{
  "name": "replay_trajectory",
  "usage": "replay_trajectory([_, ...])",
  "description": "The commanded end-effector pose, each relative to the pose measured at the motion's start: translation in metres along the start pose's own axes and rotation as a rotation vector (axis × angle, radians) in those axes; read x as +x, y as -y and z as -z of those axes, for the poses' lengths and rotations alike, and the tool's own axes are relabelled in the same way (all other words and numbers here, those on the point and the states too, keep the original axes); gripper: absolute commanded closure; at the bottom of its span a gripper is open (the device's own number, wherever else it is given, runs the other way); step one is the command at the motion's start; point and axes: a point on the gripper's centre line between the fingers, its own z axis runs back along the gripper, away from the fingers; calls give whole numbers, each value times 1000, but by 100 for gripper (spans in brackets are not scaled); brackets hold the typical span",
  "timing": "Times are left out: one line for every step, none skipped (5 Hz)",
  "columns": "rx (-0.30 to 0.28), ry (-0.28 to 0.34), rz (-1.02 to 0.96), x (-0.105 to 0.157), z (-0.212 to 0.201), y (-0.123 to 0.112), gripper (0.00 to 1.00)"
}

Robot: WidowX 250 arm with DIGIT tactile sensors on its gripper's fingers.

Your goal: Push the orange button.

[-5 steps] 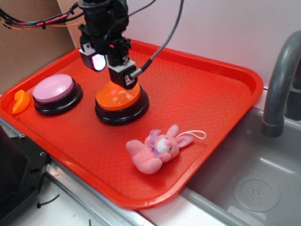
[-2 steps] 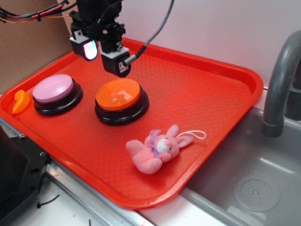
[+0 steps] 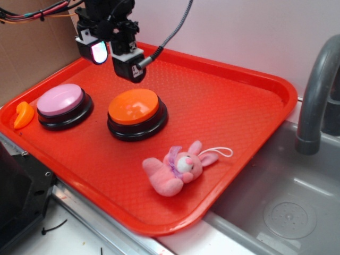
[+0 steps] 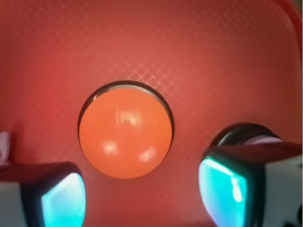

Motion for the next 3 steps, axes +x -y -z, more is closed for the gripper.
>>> replay_trajectory([0,89,-13,9,-30,-3,0])
replay_trajectory([6,100,-11,8,-35,-3,0])
replay_trajectory([43,78,-4,4,-42,-2,0])
